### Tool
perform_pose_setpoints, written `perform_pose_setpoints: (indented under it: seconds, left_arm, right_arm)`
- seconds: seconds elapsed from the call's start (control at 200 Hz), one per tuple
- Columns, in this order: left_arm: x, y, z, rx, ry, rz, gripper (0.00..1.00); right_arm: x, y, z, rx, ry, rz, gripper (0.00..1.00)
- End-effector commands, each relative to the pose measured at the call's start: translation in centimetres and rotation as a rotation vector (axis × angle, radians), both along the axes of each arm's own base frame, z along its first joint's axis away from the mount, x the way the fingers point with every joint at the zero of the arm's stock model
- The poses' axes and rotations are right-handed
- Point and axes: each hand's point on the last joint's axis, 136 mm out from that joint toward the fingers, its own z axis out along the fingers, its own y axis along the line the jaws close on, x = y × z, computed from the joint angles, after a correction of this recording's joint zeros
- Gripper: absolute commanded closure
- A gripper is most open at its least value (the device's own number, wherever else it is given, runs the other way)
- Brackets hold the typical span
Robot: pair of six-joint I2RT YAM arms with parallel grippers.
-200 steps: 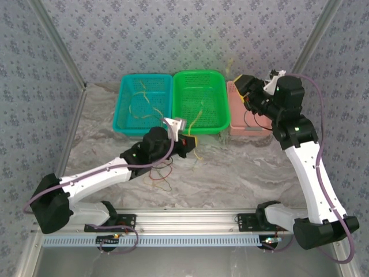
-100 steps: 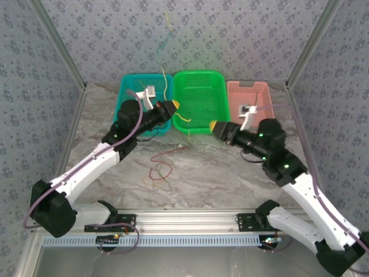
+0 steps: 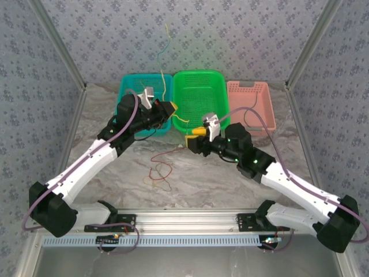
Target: Untangle the cables
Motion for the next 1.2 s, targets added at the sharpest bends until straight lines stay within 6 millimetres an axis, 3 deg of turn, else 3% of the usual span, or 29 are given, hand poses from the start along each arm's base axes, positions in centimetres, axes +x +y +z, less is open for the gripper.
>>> perform_pose_setpoints:
  seconds: [0.0,0.13,0.235,0.33,0.605,0.794,1.019,1.194]
  left_arm:
    - [0.0,-0.2,0.3,-0.019,0.017,-0.012,1.0]
    - [-0.2,-0.2,0.0,-0.013,0.03,-0.017,1.0]
    - [-0.2,-0.3,-0.5,-0.006,0.048,-0.023,1.0]
    - [-0.2,0.1,-0.6,0.008,0.07,-0.011,1.0]
    - [1.0,3.5,1.1,0.055,0.107,0.074,1.0]
    - [1.5,6.0,2.4,0.12,0.108,0.144,1.0]
    - [1.5,9.0,2.7,0.162,0.117,0.228,1.0]
    - [1.8,11.0,2.8,0.186,0.113,0.267,1.0]
  right_arm:
    - [1.2,0.9,1.8,-0.004,-0.079,-0.013,0.54]
    - [1.9,1.8,2.0,-0.022,-0.099,-0.014,0.64]
    - [2.3,2.3,2.5,-0.041,-0.118,-0.024,0.79]
    - [2.7,2.3,1.6,-0.11,-0.134,-0.059,1.0]
    - [2.9,0.5,-3.2,-0.503,-0.288,-0.206,1.0]
    - [3.1,0.7,-5.6,-0.853,-0.451,-0.271,1.0]
    - [4.7,-0.2,-6.5,-1.128,-0.612,-0.465,1.0]
    - [4.0,0.4,-7.8,-1.233,-0.687,-0.454,1.0]
